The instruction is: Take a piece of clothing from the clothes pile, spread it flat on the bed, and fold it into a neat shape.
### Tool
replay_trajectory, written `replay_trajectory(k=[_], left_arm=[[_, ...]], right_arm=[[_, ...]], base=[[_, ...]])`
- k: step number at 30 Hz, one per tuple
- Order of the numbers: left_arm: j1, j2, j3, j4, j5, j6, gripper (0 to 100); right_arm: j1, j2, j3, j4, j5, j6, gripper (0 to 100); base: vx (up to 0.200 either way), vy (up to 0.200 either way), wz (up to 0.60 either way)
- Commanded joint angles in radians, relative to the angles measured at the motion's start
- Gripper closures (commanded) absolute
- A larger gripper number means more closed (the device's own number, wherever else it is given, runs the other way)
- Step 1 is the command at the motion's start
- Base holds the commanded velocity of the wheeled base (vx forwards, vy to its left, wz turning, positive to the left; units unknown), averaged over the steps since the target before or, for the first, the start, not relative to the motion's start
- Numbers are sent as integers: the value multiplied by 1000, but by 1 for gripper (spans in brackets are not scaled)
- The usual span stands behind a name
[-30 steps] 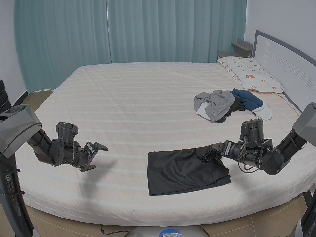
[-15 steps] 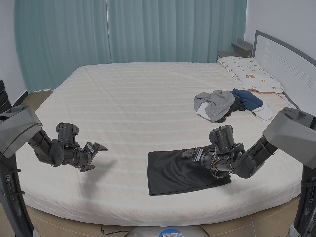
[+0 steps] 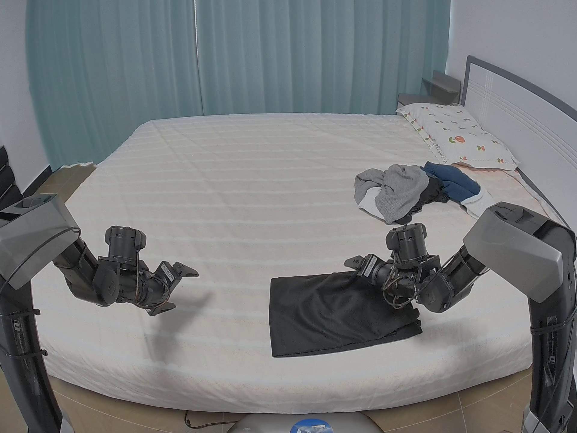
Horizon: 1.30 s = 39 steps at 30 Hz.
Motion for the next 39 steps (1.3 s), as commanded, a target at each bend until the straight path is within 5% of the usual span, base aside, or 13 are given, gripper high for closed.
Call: replay_trajectory(k=[1,17,29,39], left_arm=[[-1,1,0,0,0,-1,0],[-1,1,0,0,2,1,0],[-1,3,-3,0,2,-1,0],[-2,3,-3,0,2,-1,0]], right_arm=[[-79,23,-20,-45,-2,-3,0],[-194,80,-1,-186,28,-34,0],[-249,100,80,-335,306,-106,0],[-272,175,45,-435,344,-100,0]], base=[[0,0,0],[0,0,0],[0,0,0],[0,0,0]])
